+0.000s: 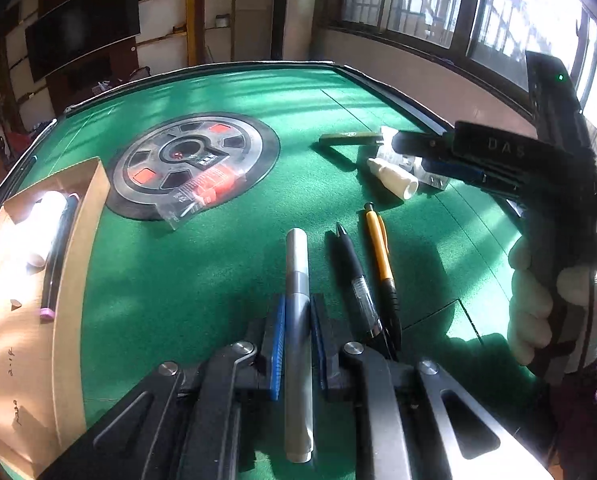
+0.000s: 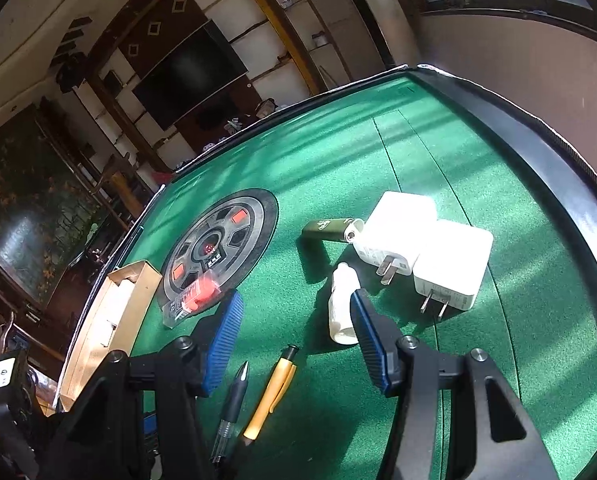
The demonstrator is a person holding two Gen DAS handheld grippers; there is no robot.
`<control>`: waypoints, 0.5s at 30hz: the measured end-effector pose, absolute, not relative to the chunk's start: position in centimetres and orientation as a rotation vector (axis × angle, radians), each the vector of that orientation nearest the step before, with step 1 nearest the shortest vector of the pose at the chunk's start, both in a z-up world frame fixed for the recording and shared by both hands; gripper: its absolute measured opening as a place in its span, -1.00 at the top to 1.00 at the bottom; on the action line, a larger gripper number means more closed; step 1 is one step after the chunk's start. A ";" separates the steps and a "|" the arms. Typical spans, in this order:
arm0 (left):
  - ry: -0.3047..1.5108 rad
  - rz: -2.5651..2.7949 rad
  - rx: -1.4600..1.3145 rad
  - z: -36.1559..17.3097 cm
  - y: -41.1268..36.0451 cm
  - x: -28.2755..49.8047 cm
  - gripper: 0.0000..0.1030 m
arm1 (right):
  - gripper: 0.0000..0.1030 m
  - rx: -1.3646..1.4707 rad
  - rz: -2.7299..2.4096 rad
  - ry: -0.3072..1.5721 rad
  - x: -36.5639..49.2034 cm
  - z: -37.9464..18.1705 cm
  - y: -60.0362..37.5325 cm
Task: Organize rigid objects
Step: 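Grasp the white marker with the left tool while the right tool grasps the black pen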
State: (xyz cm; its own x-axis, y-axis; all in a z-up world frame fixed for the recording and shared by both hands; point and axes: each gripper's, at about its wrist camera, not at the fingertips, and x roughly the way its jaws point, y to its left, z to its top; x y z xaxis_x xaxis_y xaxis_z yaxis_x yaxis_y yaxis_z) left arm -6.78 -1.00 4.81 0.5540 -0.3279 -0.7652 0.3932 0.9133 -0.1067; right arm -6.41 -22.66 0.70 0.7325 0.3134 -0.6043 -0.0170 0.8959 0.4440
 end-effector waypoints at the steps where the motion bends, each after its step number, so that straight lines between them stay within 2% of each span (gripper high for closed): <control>1: 0.876 -0.418 0.059 5.3 -0.1 -7.1 0.78 | -0.06 0.413 0.187 0.737 -6.3 0.6 -22.3; 10: 0.766 -0.398 -0.125 8.6 7.2 -10.4 0.77 | -0.06 0.508 0.346 0.851 -7.8 0.3 -19.4; 15: 0.709 -0.391 -0.192 9.8 10.2 -12.0 0.77 | -0.06 0.402 0.395 0.920 -8.5 0.4 -15.4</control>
